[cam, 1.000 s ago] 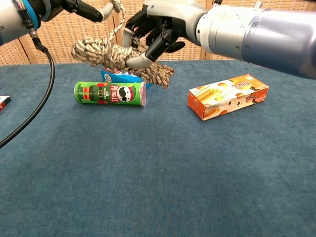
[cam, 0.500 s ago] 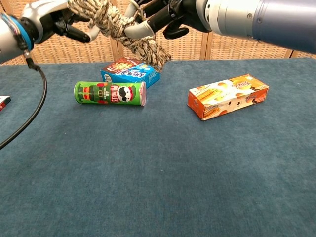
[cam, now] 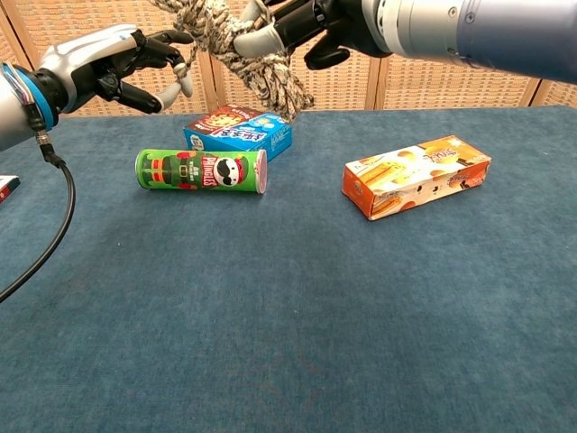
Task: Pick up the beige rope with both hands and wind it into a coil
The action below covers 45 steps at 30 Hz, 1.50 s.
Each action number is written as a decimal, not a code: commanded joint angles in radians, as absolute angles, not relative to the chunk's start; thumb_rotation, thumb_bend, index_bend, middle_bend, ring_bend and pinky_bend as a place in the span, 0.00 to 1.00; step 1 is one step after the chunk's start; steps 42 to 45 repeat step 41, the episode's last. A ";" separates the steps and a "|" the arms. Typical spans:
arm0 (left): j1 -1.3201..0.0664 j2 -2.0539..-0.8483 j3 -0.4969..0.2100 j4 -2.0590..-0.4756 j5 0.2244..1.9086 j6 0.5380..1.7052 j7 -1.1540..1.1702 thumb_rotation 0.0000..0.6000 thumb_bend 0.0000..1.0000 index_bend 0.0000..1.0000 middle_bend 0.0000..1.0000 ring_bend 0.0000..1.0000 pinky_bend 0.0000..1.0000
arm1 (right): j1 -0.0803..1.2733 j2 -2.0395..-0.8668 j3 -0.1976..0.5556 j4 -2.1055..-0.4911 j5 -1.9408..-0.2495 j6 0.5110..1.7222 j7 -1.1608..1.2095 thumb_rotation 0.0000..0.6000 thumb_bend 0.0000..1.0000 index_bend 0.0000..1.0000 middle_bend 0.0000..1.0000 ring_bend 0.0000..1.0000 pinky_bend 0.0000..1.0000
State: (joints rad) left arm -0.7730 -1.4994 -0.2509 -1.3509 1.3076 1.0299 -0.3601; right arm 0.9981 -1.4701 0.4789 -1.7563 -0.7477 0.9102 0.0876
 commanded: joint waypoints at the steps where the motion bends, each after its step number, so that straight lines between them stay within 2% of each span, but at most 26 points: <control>1: -0.773 -1.497 -0.250 -1.354 1.311 1.027 -0.361 1.00 0.39 0.61 0.00 0.00 0.00 | 0.999 -1.472 0.478 -1.757 -0.749 0.911 0.086 1.00 0.81 0.67 0.77 0.63 1.00; 2: -0.773 -1.492 -0.247 -1.358 1.315 1.022 -0.360 1.00 0.31 0.53 0.00 0.00 0.00 | 1.000 -1.474 0.478 -1.756 -0.751 0.912 0.086 1.00 0.81 0.67 0.77 0.63 1.00; 4: -0.773 -1.483 -0.240 -1.363 1.329 1.023 -0.350 1.00 0.08 0.22 0.00 0.00 0.00 | 0.999 -1.474 0.477 -1.756 -0.763 0.909 0.089 1.00 0.81 0.67 0.77 0.63 1.00; 6: -0.772 -1.479 -0.237 -1.369 1.336 1.026 -0.345 1.00 0.00 0.04 0.00 0.00 0.00 | 0.996 -1.474 0.476 -1.755 -0.776 0.905 0.098 1.00 0.81 0.67 0.77 0.63 1.00; 7: -0.770 -1.475 -0.237 -1.373 1.338 1.028 -0.344 1.00 0.00 0.00 0.00 0.00 0.00 | 0.995 -1.473 0.475 -1.753 -0.783 0.902 0.102 1.00 0.81 0.67 0.77 0.63 1.00; 12: -0.755 -1.435 -0.224 -1.395 1.358 1.034 -0.352 1.00 0.00 0.00 0.00 0.00 0.00 | 0.988 -1.467 0.472 -1.749 -0.800 0.898 0.111 1.00 0.81 0.67 0.77 0.63 1.00; 16: -0.720 -1.393 -0.208 -1.401 1.377 1.084 -0.301 1.00 0.00 0.00 0.00 0.00 0.00 | 0.985 -1.463 0.468 -1.745 -0.807 0.898 0.110 1.00 0.81 0.67 0.77 0.63 1.00; 26: -0.559 -1.278 -0.177 -1.477 1.322 1.274 -0.062 1.00 0.00 0.00 0.00 0.00 0.00 | 0.982 -1.461 0.448 -1.741 -0.834 0.919 0.075 1.00 0.81 0.67 0.77 0.63 1.00; 30: -0.394 -1.205 -0.142 -1.575 1.207 1.434 0.108 1.00 0.00 0.00 0.00 0.00 0.00 | 0.981 -1.453 0.434 -1.753 -0.852 0.939 0.035 1.00 0.81 0.67 0.77 0.63 1.00; 34: -0.313 -1.163 -0.129 -1.665 1.146 1.507 0.170 1.00 0.00 0.00 0.00 0.00 0.00 | 0.981 -1.448 0.432 -1.770 -0.852 0.951 0.015 1.00 0.81 0.66 0.77 0.63 1.00; 41: -0.230 -1.102 -0.116 -1.773 1.133 1.571 0.189 1.00 0.00 0.00 0.00 0.00 0.00 | 0.981 -1.448 0.422 -1.801 -0.844 0.974 -0.024 1.00 0.81 0.67 0.77 0.63 1.00; 45: -0.230 -1.102 -0.116 -1.773 1.133 1.571 0.189 1.00 0.00 0.00 0.00 0.00 0.00 | 0.981 -1.448 0.422 -1.801 -0.844 0.974 -0.024 1.00 0.81 0.67 0.77 0.63 1.00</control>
